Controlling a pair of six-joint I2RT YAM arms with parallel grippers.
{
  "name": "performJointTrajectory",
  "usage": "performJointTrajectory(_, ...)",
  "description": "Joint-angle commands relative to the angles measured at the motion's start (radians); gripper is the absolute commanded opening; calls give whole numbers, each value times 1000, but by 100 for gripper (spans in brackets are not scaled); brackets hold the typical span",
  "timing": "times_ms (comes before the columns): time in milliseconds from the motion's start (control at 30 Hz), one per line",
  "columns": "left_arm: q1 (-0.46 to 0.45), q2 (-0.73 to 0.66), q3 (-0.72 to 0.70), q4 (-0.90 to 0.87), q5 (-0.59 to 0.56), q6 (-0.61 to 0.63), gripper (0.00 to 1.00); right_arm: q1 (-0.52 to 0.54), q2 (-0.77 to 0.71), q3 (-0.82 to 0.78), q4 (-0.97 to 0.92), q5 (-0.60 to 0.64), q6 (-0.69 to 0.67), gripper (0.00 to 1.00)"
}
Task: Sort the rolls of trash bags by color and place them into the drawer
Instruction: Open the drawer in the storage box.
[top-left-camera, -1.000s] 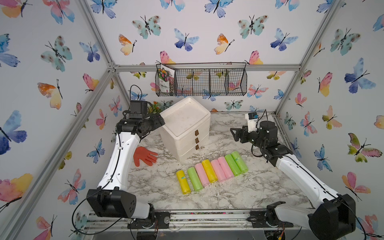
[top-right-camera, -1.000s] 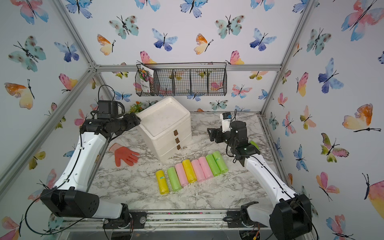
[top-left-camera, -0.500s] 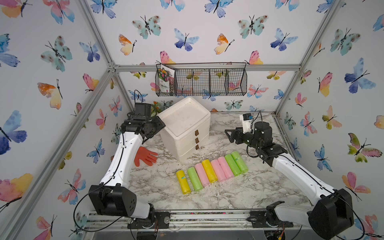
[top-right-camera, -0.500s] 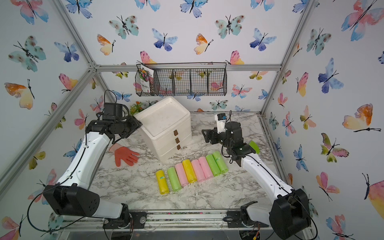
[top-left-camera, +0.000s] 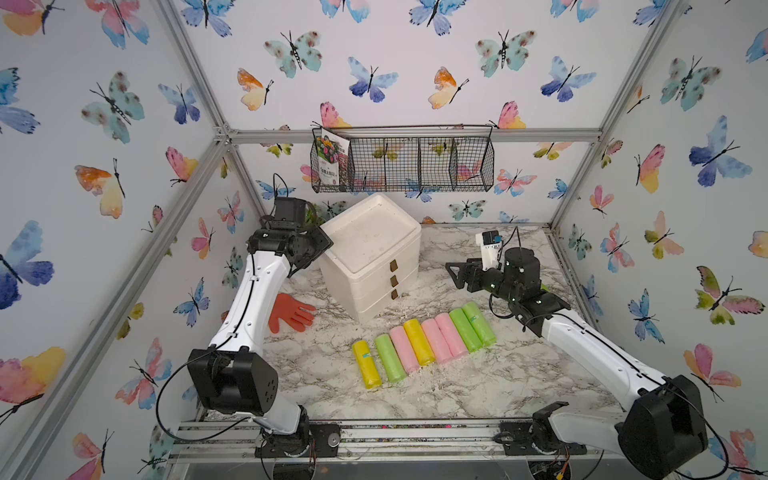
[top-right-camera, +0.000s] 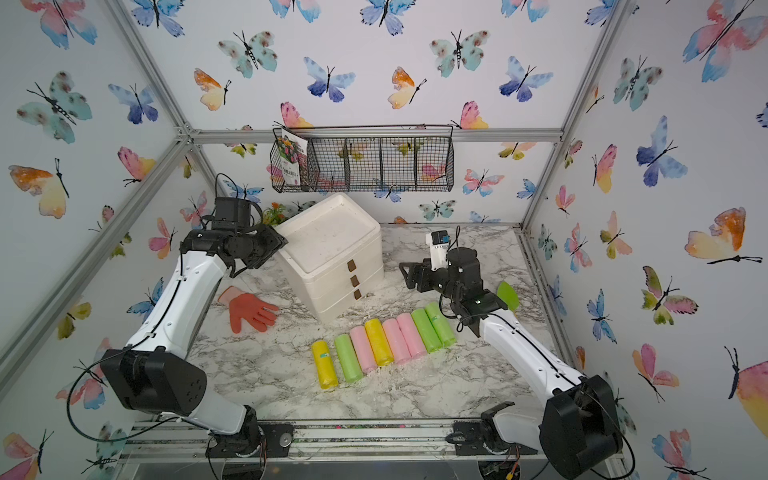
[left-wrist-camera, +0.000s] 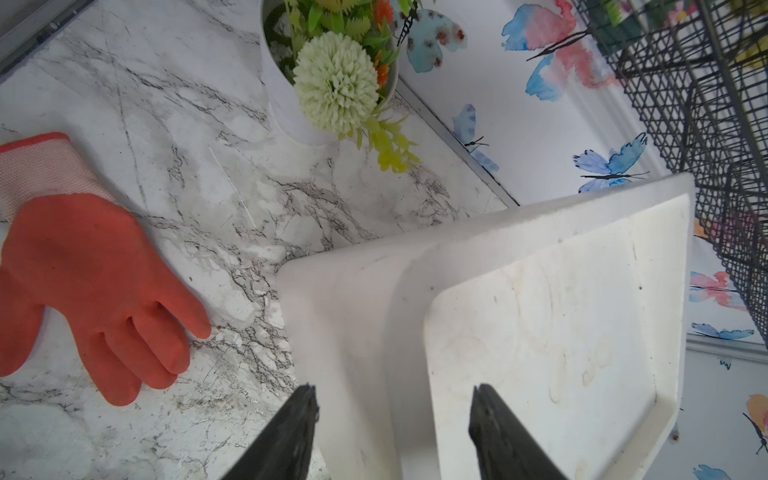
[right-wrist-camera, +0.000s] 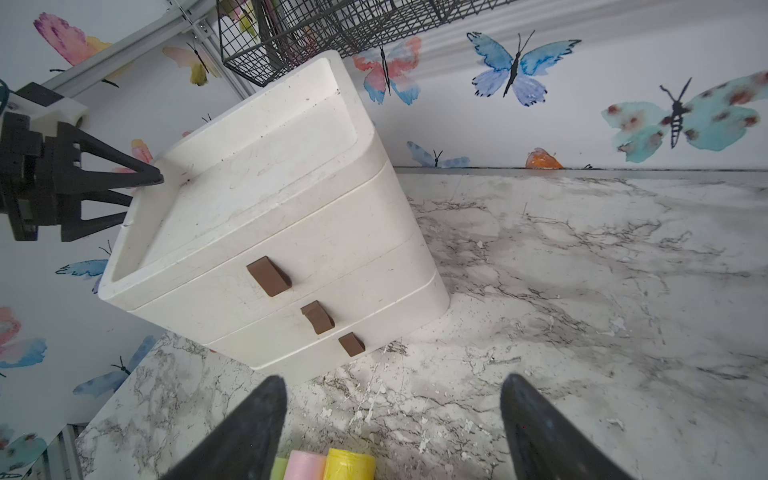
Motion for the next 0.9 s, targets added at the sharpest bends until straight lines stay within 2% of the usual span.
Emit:
performJointTrajectory(0,-3,45,69,-41,-25,17,56,8,-16,-20,33,2,8,84)
performJointTrajectory(167,-4,82,120,-71,-53,22,46,8,-10,-25,40,0,2,84)
performJointTrajectory(400,-16,119,161,-108,-108,38,41,8,-2,-40,53,-2,7,84)
performJointTrajectory(533,-39,143,202,-146,-190,47,27,8,1,-42,58,-5,18,84)
performJointTrajectory(633,-55,170,233,-167,-226,53,21,9,11,-35,64,-23,32,84)
performJointTrajectory(867,-59,191,226,-164,-230,36,0,53,47,-20,116,-91,132,84)
